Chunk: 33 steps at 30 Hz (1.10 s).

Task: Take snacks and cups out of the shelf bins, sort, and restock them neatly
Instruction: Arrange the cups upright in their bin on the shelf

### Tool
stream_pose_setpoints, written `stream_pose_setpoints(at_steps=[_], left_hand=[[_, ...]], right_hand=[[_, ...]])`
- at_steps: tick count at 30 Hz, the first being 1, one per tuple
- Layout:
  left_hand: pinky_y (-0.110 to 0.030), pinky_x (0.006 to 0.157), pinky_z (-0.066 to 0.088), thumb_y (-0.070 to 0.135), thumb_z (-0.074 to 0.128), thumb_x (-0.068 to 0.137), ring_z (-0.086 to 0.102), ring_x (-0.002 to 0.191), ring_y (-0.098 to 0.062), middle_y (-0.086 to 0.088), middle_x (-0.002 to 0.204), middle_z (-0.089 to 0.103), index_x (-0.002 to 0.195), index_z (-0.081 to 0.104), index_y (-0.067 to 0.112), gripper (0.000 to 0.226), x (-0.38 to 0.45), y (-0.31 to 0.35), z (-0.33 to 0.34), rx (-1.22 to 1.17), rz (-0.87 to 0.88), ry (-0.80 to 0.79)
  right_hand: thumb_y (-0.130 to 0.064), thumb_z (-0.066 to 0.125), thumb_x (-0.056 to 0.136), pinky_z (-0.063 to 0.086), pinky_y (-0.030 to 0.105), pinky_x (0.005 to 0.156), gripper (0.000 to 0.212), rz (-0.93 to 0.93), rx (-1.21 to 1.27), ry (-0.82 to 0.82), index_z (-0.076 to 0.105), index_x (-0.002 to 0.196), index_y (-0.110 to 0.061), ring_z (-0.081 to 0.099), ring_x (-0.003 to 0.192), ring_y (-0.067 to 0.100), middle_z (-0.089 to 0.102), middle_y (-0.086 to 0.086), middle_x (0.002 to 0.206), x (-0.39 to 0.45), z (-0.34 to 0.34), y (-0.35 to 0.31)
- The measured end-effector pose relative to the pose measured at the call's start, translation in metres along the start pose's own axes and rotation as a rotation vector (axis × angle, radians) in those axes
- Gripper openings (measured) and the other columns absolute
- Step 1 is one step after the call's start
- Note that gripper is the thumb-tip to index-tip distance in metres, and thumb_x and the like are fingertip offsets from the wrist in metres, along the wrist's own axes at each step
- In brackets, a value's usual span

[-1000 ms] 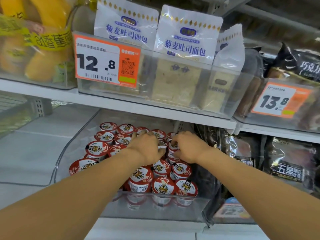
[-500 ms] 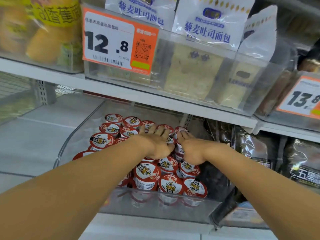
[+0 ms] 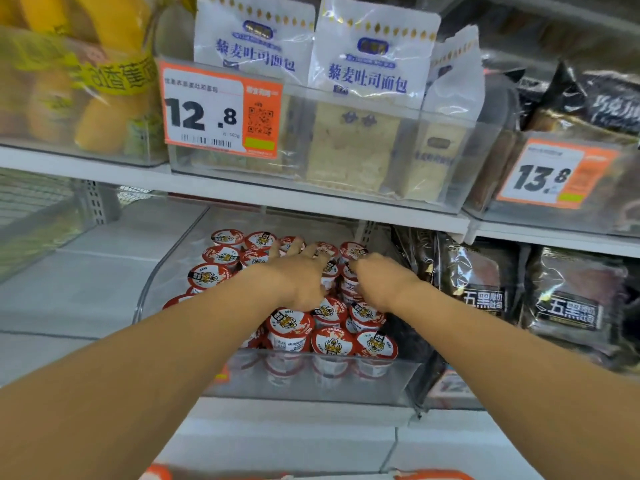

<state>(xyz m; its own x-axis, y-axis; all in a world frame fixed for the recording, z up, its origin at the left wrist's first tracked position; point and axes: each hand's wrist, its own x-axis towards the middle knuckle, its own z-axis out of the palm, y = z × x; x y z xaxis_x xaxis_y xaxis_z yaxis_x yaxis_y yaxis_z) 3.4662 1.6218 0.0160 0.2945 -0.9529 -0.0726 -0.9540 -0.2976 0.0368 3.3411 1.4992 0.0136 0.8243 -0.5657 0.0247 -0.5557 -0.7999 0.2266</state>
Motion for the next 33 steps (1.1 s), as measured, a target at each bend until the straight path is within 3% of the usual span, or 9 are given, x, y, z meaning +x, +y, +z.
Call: stream_pose_setpoints(at_steps=[5, 7, 10, 13, 17, 19, 24, 29, 33], left_hand=[[-0.053, 0.118, 0.024, 0.032, 0.046, 0.098, 0.028, 0.143, -0.034, -0.014, 0.152, 0.037, 0.145, 0.04, 0.012, 0.051, -0.044, 0.015, -0.007, -0.102, 0.003, 0.211], [-0.042, 0.096, 0.045, 0.027, 0.048, 0.094, 0.051, 0.115, -0.028, -0.009, 0.119, 0.055, 0.12, 0.058, 0.012, 0.031, -0.069, 0.029, 0.003, -0.186, 0.108, 0.517], [-0.03, 0.066, 0.041, 0.028, 0.045, 0.091, 0.051, 0.077, -0.016, 0.004, 0.087, 0.053, 0.091, 0.058, 0.019, 0.016, -0.117, 0.063, 0.032, -0.416, 0.306, 0.747], [-0.03, 0.064, 0.041, 0.028, 0.048, 0.092, 0.049, 0.07, -0.012, 0.009, 0.081, 0.056, 0.09, 0.057, 0.022, 0.01, -0.147, 0.095, 0.084, -0.558, 0.324, 0.469], [-0.036, 0.086, 0.052, 0.031, 0.05, 0.099, 0.059, 0.091, -0.015, 0.005, 0.107, 0.062, 0.117, 0.06, 0.024, 0.022, -0.161, 0.116, 0.18, -0.565, 0.176, -0.1], [-0.035, 0.097, 0.047, 0.037, 0.053, 0.099, 0.056, 0.112, -0.019, -0.001, 0.129, 0.056, 0.131, 0.055, 0.023, 0.034, -0.171, 0.115, 0.226, -0.512, 0.095, -0.284], [-0.042, 0.12, 0.023, 0.051, 0.062, 0.093, 0.018, 0.151, -0.024, -0.001, 0.165, 0.013, 0.155, 0.026, 0.028, 0.075, -0.208, 0.114, 0.322, -0.469, 0.055, -0.72], [-0.035, 0.112, 0.036, 0.041, 0.07, 0.09, 0.039, 0.14, -0.024, -0.002, 0.158, 0.031, 0.154, 0.028, 0.029, 0.077, -0.247, 0.126, 0.389, -0.483, -0.001, -0.943], [-0.041, 0.092, 0.051, 0.03, 0.077, 0.084, 0.058, 0.109, -0.025, -0.004, 0.136, 0.053, 0.142, 0.025, 0.039, 0.078, -0.255, 0.127, 0.413, -0.468, -0.028, -0.974]], right_hand=[[-0.003, 0.061, 0.091, 0.054, 0.039, 0.091, 0.04, -0.034, 0.031, 0.138, 0.057, 0.13, -0.008, 0.062, 0.109, 0.031, 0.057, 0.014, 0.126, -0.037, -0.015, -0.013], [-0.007, 0.059, 0.09, 0.054, 0.04, 0.086, 0.035, -0.126, 0.153, 0.291, 0.06, 0.125, -0.01, 0.061, 0.103, 0.028, 0.058, 0.01, 0.118, -0.078, -0.016, -0.018], [-0.019, 0.055, 0.087, 0.049, 0.031, 0.065, 0.017, -0.19, 0.422, 0.553, 0.066, 0.1, -0.017, 0.058, 0.076, 0.018, 0.059, -0.001, 0.092, -0.158, 0.001, -0.02], [-0.026, 0.051, 0.086, 0.042, 0.024, 0.062, 0.012, -0.114, 0.598, 0.419, 0.061, 0.092, -0.025, 0.054, 0.066, 0.008, 0.052, -0.014, 0.084, -0.213, 0.058, -0.012], [-0.031, 0.06, 0.095, 0.047, 0.032, 0.089, 0.036, 0.051, 0.56, -0.409, 0.057, 0.13, -0.023, 0.062, 0.106, 0.019, 0.059, -0.002, 0.124, -0.254, 0.157, 0.001], [-0.035, 0.067, 0.093, 0.045, 0.036, 0.103, 0.059, 0.173, 0.606, -0.606, 0.046, 0.146, -0.021, 0.053, 0.125, 0.027, 0.047, 0.007, 0.147, -0.276, 0.204, -0.002], [-0.05, 0.081, 0.077, 0.035, 0.047, 0.115, 0.106, 0.346, 0.576, -0.877, 0.012, 0.156, -0.043, 0.024, 0.148, 0.039, 0.023, 0.016, 0.159, -0.35, 0.301, -0.028], [-0.063, 0.081, 0.068, 0.032, 0.047, 0.118, 0.124, 0.334, 0.475, -1.001, 0.007, 0.16, -0.025, 0.027, 0.147, 0.038, 0.019, 0.016, 0.163, -0.383, 0.346, -0.049], [-0.052, 0.087, 0.068, 0.031, 0.051, 0.119, 0.109, 0.224, 0.519, -0.963, 0.022, 0.155, -0.037, 0.036, 0.141, 0.038, 0.035, 0.013, 0.157, -0.375, 0.356, -0.063]])
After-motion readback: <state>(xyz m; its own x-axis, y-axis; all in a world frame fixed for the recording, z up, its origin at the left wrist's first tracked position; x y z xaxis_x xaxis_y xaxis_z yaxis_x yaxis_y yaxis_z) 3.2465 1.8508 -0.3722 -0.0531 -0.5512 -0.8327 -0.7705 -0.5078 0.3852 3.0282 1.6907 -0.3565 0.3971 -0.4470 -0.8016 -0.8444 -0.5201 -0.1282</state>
